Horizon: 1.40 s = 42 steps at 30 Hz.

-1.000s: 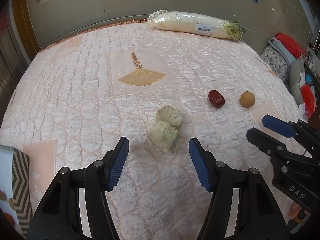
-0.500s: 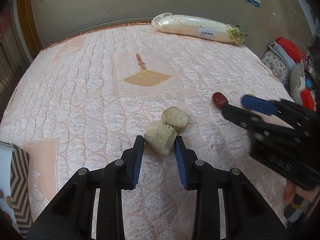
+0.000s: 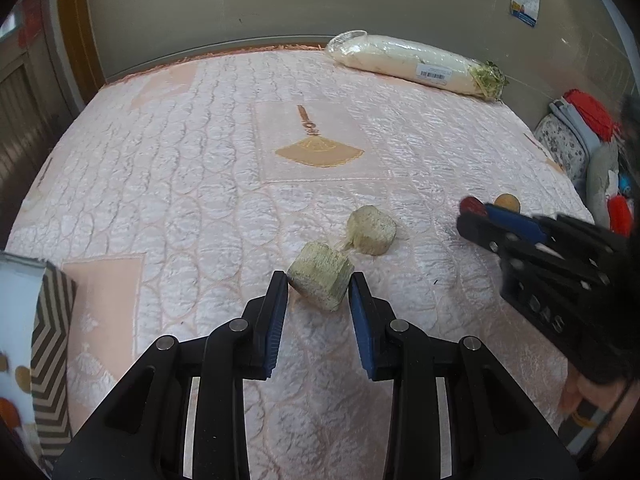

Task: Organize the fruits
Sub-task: 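Grasp a beige chunk with the left tool while the right grasps the second red date, then carry the beige chunk and red date over the white tray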

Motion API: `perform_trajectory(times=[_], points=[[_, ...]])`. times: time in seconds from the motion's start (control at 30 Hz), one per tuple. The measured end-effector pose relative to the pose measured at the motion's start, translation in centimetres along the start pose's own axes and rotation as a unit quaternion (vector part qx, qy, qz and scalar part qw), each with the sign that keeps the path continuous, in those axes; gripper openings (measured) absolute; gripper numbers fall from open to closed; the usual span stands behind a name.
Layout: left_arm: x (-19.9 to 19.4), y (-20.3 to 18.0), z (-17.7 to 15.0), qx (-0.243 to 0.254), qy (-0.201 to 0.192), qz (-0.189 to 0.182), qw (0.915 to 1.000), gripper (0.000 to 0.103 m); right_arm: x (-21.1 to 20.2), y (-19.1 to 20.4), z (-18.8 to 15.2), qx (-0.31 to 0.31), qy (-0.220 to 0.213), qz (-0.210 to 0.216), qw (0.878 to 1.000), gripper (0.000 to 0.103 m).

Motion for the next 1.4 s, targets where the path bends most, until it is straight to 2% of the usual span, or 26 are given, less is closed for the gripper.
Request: perform_trajectory(times=[0.23,0.6,1.4], points=[[-1.5,0.1,-1.6,-0.016,0.001,0.017,0.9997,0.031,-3.4,2.0,-2.6,0.004,-0.01,0.004,1.0,0.02],[-5.7,1.6,-4.5,-0.03,-0.018,0.05,0.9982,0.031,-7.2,5.6,-5.5,0.002,-0.02,0.034,0.999,0.02],[-14.6,8.4,-8.9,-0.077,-0.066,0.11,0.9887,0.031,-11.8,17.2,-5.3,-0.084,-0.056,0.087,0.991,0.02]])
Point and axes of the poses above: each gripper's, at about its wrist camera, not at the fingertips, and x roughly the way its jaws point, y to its left, z to its top, the point moved 2 cm from there along x, roughly the way its jaws point, and after that the axes turned 14 degrees about -z, right-handed, at the moved point
